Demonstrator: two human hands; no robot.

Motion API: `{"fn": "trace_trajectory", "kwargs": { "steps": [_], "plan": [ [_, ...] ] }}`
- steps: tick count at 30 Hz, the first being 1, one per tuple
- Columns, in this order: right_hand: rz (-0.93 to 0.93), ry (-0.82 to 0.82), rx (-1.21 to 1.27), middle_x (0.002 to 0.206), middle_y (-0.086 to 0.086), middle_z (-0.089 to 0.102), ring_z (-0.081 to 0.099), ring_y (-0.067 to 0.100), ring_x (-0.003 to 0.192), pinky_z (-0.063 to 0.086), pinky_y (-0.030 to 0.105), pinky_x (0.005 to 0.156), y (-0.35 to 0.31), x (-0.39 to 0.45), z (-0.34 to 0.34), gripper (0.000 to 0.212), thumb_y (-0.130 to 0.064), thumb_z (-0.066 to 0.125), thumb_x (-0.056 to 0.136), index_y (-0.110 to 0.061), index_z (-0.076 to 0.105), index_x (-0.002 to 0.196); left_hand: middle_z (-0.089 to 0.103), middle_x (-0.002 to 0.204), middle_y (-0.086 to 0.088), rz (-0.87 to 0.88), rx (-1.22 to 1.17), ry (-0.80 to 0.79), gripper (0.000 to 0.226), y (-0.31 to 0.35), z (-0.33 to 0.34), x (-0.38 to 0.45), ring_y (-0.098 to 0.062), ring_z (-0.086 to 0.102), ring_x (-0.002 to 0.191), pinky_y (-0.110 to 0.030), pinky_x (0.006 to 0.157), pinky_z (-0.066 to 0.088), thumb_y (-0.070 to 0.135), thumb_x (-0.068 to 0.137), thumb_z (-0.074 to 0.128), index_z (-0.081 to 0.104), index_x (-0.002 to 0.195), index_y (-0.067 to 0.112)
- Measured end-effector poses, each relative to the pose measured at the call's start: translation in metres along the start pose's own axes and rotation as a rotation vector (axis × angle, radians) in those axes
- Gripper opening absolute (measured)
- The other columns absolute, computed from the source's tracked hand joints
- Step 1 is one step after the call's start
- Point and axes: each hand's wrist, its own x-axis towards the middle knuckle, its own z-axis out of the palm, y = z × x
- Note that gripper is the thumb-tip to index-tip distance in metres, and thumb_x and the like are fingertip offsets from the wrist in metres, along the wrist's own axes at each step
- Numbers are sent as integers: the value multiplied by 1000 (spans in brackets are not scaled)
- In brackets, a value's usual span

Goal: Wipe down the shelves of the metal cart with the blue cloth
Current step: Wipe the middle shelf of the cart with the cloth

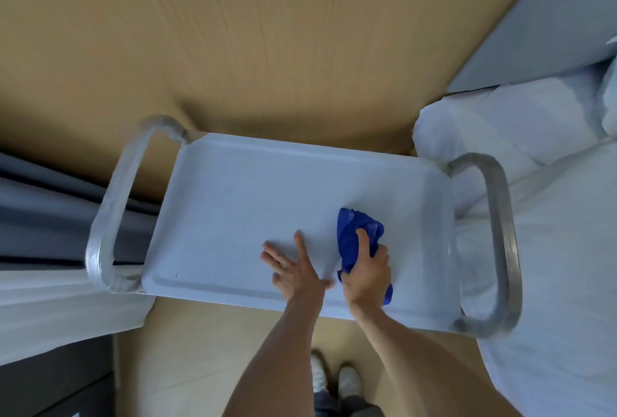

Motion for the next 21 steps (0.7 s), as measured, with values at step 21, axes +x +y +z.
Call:
{"fn": "trace_trajectory", "kwargs": {
  "steps": [21],
  "plan": [
    [-144,-80,73,123,5,40,53,24,99,55,40,79,84,5,0,99,-5,77,64,-39,27,142,-13,159,-17,99,-203,152,72,60,-29,56,-34,-6,148,-43,96,48,47,85,68,33,146,30]
  ]
}}
